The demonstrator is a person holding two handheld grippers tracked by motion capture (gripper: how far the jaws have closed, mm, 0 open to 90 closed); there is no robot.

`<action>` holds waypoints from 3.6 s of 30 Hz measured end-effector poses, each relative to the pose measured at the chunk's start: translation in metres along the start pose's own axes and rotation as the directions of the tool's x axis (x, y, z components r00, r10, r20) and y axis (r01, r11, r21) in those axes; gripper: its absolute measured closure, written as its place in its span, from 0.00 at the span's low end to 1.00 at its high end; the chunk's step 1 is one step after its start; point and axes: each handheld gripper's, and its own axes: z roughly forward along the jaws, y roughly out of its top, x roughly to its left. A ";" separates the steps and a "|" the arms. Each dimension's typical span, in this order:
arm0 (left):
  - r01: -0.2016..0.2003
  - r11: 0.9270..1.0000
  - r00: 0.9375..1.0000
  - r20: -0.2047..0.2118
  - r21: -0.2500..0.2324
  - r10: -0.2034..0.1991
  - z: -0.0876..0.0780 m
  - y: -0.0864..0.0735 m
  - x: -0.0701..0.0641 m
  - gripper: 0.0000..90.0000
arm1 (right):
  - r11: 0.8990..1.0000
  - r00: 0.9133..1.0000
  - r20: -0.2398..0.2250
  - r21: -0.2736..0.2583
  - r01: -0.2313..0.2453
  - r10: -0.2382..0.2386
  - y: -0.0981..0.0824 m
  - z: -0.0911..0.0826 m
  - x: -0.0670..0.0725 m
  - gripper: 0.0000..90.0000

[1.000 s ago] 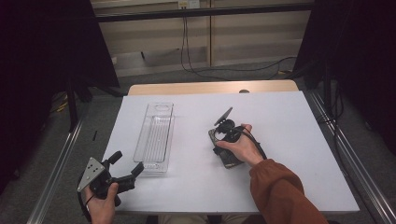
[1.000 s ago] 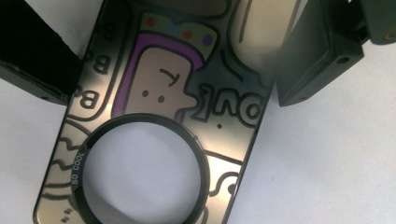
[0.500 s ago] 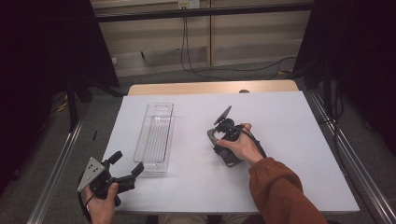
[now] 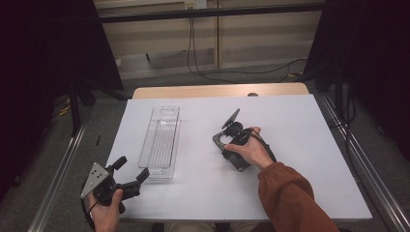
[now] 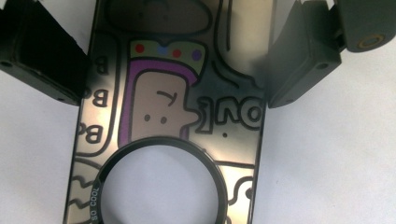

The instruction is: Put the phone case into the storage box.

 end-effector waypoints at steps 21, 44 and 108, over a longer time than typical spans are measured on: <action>0.010 1.000 1.000 -0.002 -0.007 -0.010 0.001 0.000 0.001 0.04 | 0.999 1.000 -0.012 -0.039 0.013 -0.014 -0.005 -0.003 -0.003 0.13; 0.006 1.000 1.000 -0.001 -0.003 -0.006 0.000 0.000 0.001 0.04 | 0.990 0.997 -0.067 -0.142 0.014 -0.023 -0.011 -0.019 -0.007 0.13; 0.001 1.000 1.000 0.030 -0.007 0.000 0.005 0.003 -0.005 0.04 | 0.743 0.964 -0.163 -0.668 0.050 -0.211 -0.070 -0.045 -0.019 0.13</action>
